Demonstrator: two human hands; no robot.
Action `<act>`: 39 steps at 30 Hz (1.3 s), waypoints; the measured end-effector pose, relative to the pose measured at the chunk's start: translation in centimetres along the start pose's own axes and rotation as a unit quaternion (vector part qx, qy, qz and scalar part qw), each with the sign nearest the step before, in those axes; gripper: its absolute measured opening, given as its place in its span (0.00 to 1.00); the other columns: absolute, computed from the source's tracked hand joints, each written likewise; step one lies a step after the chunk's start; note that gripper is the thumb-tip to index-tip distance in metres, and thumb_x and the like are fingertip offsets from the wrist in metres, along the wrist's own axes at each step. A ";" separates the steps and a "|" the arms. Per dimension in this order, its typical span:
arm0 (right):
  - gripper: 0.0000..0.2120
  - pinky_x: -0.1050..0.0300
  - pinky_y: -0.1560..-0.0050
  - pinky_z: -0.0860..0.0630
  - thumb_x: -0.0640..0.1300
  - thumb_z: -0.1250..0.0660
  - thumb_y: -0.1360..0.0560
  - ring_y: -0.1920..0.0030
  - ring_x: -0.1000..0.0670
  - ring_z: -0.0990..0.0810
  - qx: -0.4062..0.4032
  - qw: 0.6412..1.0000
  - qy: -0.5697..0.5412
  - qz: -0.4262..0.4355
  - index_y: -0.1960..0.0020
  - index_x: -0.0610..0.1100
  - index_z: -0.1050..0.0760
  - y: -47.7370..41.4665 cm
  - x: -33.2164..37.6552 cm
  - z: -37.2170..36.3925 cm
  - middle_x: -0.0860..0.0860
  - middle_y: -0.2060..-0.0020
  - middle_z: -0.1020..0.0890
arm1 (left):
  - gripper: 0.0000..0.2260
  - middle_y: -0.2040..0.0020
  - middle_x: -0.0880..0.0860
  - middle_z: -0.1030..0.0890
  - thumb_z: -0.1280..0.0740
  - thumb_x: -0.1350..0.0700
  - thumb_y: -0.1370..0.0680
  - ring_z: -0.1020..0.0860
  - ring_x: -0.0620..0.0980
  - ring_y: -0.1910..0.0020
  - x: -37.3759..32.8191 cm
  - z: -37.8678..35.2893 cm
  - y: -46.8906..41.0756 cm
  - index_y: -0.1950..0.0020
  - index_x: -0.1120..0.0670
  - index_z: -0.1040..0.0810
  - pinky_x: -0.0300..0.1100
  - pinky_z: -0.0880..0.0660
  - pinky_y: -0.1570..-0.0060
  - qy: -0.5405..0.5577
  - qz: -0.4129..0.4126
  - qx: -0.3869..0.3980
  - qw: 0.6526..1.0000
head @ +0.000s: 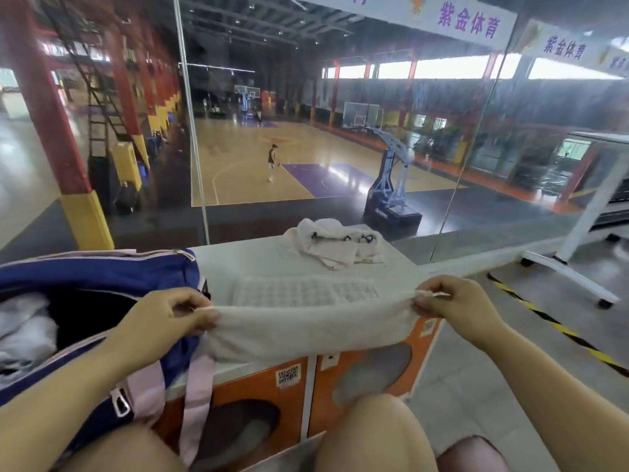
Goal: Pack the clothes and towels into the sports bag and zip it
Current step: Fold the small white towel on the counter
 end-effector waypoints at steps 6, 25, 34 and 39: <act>0.04 0.60 0.72 0.22 0.33 0.28 0.30 0.72 0.51 0.20 -0.020 1.000 -0.002 -0.018 0.57 0.38 0.22 -0.8 -1.7 -0.9 0.40 0.65 0.20 | 0.01 0.66 0.50 0.16 0.31 0.58 0.26 0.17 0.48 0.68 1.1 -1.0 -1.8 0.56 0.53 0.20 0.40 0.20 0.62 -0.009 0.010 -0.027 1.000; 0.07 0.54 0.60 0.25 0.44 0.25 0.32 0.62 0.46 0.21 -0.038 0.980 0.169 -0.096 0.60 0.46 0.23 -19.5 -7.1 -6.9 0.48 0.64 0.19 | 0.07 0.69 0.51 0.20 0.30 0.56 0.26 0.23 0.52 0.67 5.9 -5.0 -21.6 0.64 0.53 0.24 0.46 0.24 0.58 -0.229 0.078 -0.066 0.968; 0.15 0.55 0.53 0.28 0.49 0.30 0.27 0.50 0.48 0.23 -0.019 0.954 0.298 -0.021 0.42 0.46 0.25 -17.3 -7.6 -9.6 0.51 0.43 0.25 | 0.12 0.45 0.52 0.24 0.31 0.51 0.26 0.25 0.55 0.44 7.0 -8.5 -22.5 0.45 0.53 0.22 0.50 0.29 0.42 -0.311 -0.041 0.017 0.949; 0.13 0.59 0.52 0.30 0.56 0.33 0.26 0.52 0.54 0.26 0.109 0.938 0.316 0.088 0.47 0.50 0.21 -11.1 -4.8 -11.8 0.56 0.48 0.23 | 0.20 0.29 0.46 0.34 0.38 0.49 0.22 0.35 0.46 0.31 7.3 -11.1 -20.7 0.30 0.44 0.32 0.38 0.42 0.32 -0.333 -0.079 0.226 0.912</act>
Point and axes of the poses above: each hand's wrist, its own y-axis away from the middle knuckle, its own z-axis out of the back of the hand, x = y × z, the point moved 3 cm from there along -y, towards the middle knuckle
